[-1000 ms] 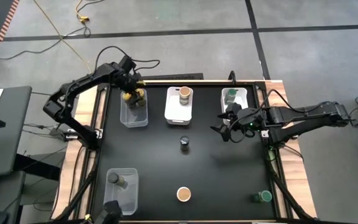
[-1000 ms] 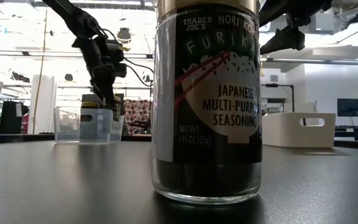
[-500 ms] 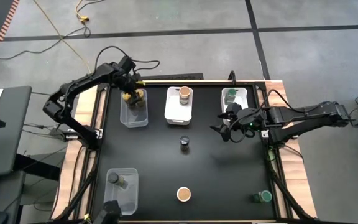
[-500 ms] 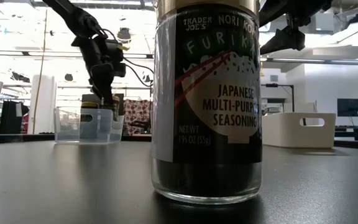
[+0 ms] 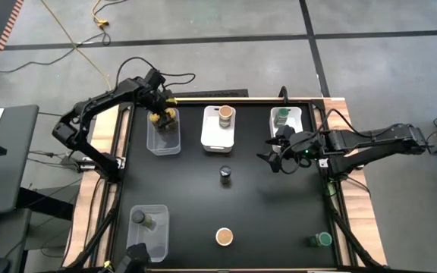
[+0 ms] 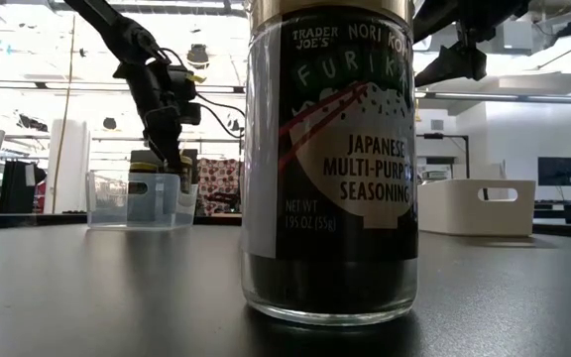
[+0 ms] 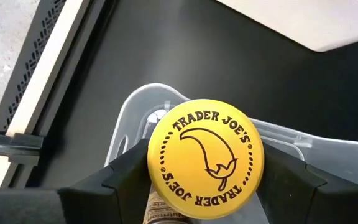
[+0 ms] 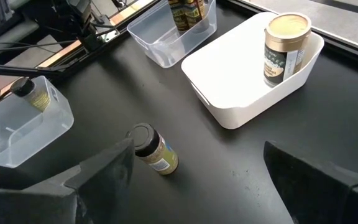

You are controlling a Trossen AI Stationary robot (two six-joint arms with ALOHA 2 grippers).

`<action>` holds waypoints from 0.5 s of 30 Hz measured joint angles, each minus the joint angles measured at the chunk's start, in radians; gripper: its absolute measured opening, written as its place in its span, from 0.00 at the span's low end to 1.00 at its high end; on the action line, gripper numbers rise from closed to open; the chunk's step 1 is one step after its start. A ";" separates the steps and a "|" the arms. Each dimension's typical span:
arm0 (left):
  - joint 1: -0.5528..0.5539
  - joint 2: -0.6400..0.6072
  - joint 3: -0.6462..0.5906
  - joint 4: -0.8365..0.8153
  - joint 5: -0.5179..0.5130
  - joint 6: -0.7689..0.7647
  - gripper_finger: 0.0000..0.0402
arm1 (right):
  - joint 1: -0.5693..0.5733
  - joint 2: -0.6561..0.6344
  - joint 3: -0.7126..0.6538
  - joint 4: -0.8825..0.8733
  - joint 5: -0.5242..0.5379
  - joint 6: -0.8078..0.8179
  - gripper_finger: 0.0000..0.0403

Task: Sort spices by type
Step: Put the yellow spice bottle into the top transparent bin

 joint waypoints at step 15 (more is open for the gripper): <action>0.000 0.000 -0.045 0.040 -0.001 -0.020 0.59 | 0.000 0.000 0.000 0.000 0.000 0.002 0.96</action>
